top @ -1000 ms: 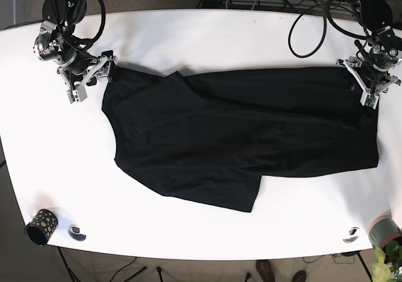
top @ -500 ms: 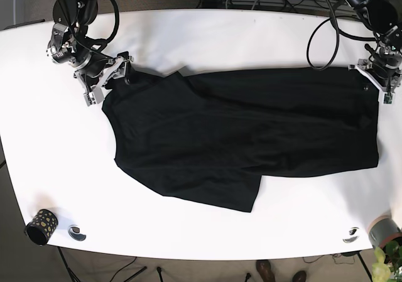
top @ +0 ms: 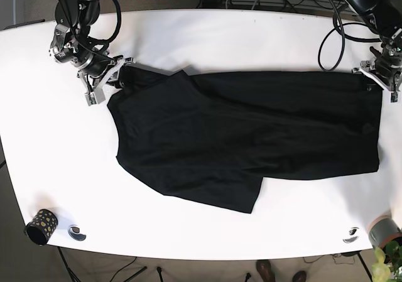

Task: Fold the T-shirt properly
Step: 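Regrasp the shirt edge with both grippers, then move the right gripper along the shirt to its side edge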

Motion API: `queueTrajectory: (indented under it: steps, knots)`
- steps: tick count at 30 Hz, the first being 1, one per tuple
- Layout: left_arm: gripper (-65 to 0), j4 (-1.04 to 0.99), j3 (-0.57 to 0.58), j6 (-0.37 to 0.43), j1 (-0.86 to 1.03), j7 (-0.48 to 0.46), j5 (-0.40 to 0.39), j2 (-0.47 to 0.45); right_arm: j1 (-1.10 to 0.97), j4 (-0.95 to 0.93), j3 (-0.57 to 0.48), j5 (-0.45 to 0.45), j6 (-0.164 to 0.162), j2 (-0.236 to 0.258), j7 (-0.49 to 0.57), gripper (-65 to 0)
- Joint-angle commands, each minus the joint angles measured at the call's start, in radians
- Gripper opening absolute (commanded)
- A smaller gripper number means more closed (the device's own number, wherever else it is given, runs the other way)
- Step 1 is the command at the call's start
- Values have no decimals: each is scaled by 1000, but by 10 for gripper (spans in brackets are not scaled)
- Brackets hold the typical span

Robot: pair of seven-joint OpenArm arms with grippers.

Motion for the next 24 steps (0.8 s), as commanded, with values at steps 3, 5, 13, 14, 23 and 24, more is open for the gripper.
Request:
queueTrajectory:
  steps: [3,5,13,14,23,24]
  knots:
    - [-614,52,4,6,32,31,30,-3,-9,31,7,-9,7,10,-25,-650]
    - [-650,75,4,6,48,33,30,-2,-24,61,8,-9,7,12,-25,-650]
    - [-633,291,-1,6,190,137,23,55,-179,248,107,0,7,4,-31,-650]
    - [-633,311,-2,6,205,149,23,70,-201,262,116,0,7,4,-31,-650]
    - [-625,409,2,6,349,166,23,136,-316,311,216,0,9,10,-31,-650]
    - [-622,414,1,6,352,166,23,141,-317,305,223,-2,9,12,-31,-650]
